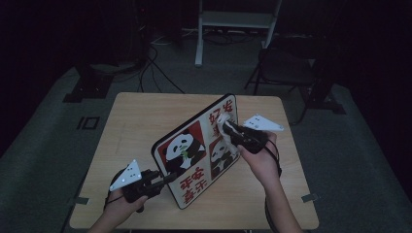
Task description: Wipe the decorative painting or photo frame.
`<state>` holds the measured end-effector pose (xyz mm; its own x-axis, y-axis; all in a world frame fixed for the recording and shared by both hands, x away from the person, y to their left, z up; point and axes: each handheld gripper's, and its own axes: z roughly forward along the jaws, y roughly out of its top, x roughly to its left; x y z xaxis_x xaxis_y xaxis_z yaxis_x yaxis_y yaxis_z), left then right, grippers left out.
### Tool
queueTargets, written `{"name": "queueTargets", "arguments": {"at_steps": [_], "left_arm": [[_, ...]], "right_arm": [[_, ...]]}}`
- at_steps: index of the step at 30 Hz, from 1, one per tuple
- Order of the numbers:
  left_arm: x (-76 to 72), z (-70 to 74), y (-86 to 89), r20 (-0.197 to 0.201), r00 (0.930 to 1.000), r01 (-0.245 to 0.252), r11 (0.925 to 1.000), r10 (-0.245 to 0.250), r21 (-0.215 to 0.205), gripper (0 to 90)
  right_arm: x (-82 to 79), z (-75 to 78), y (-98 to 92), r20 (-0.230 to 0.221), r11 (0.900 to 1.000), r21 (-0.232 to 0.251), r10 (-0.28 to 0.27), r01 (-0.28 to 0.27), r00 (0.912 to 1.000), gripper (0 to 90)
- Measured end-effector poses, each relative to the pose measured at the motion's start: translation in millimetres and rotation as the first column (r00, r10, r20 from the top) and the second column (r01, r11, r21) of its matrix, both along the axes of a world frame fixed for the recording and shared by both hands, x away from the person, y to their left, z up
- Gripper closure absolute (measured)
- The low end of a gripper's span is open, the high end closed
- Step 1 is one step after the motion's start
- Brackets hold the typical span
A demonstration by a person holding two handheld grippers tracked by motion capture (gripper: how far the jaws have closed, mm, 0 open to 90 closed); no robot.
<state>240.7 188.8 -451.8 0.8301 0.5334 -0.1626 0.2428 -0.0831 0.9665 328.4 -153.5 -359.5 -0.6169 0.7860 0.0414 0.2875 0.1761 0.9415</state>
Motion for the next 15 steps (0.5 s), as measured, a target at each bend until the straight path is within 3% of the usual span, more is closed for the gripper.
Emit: {"name": "queueTargets", "arguments": {"at_steps": [15], "left_arm": [[0.2,0.7,-0.1,0.001,1.0000,0.001,1.0000,-0.001,0.006,72.9]], "right_arm": [[1.7,32.1,19.8,0.068,0.999,0.032,0.037,-0.039,0.9970,77.7]]}}
